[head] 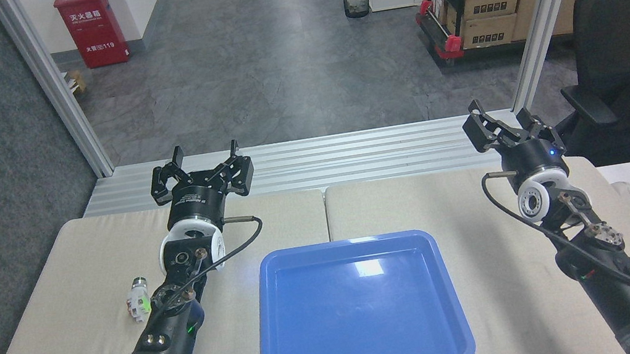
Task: Pick up switch part and place in tray
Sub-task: 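Lower the open left gripper down over the white switch part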
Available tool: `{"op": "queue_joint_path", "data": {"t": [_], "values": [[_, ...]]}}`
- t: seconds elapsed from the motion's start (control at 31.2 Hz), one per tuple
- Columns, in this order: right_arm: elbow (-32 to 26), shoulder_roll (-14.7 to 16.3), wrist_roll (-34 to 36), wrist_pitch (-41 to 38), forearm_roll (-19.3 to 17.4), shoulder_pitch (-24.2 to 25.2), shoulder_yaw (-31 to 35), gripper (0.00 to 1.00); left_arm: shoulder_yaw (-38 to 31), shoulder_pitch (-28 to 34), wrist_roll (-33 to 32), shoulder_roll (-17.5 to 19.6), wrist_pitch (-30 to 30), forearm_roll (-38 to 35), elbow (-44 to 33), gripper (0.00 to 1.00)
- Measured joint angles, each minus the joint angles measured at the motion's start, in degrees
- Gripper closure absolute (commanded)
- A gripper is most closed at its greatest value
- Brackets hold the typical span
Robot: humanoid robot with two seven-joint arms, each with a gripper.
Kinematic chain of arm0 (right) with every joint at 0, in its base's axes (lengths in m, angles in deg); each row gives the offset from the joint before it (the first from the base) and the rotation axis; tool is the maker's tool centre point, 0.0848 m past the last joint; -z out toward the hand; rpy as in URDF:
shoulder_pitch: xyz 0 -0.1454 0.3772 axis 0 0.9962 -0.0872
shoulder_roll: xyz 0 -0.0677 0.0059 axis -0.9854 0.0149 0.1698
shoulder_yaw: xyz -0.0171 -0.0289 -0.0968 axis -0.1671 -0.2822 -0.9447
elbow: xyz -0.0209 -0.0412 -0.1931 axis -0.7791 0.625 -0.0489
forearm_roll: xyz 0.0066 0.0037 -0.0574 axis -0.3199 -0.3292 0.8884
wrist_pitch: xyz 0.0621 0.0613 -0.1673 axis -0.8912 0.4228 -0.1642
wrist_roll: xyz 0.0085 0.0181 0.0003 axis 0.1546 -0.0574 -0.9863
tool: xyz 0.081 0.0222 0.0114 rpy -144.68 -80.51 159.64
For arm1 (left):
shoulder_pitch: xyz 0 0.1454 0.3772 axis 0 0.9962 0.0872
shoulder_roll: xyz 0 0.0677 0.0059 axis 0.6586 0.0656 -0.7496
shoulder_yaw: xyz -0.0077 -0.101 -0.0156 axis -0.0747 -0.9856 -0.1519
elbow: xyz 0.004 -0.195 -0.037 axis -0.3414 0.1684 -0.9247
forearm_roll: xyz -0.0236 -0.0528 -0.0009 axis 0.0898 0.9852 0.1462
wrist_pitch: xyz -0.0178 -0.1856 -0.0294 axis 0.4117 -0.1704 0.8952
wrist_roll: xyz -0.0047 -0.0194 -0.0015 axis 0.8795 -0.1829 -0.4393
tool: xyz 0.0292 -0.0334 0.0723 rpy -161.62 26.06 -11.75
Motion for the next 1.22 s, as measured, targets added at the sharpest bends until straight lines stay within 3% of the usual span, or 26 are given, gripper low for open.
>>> {"op": "queue_joint_path", "data": {"t": [0.45, 0.77, 1.22], "values": [[0.0, 0.0, 0.0, 0.0, 0.0, 0.0, 0.0, 0.01, -1.09, 5.18, 0.06, 3.46, 3.1, 0.78, -0.25, 0.0], [0.0, 0.01, 0.0, 0.0, 0.0, 0.0, 0.0, 0.01, -5.36, 9.18, 0.04, 6.9, 6.99, 2.01, -0.77, 0.0], [0.0, 0.01, 0.0, 0.0, 0.0, 0.0, 0.0, 0.01, -9.38, 17.36, 0.56, 10.69, 8.02, 2.1, -0.69, 0.0]]}}
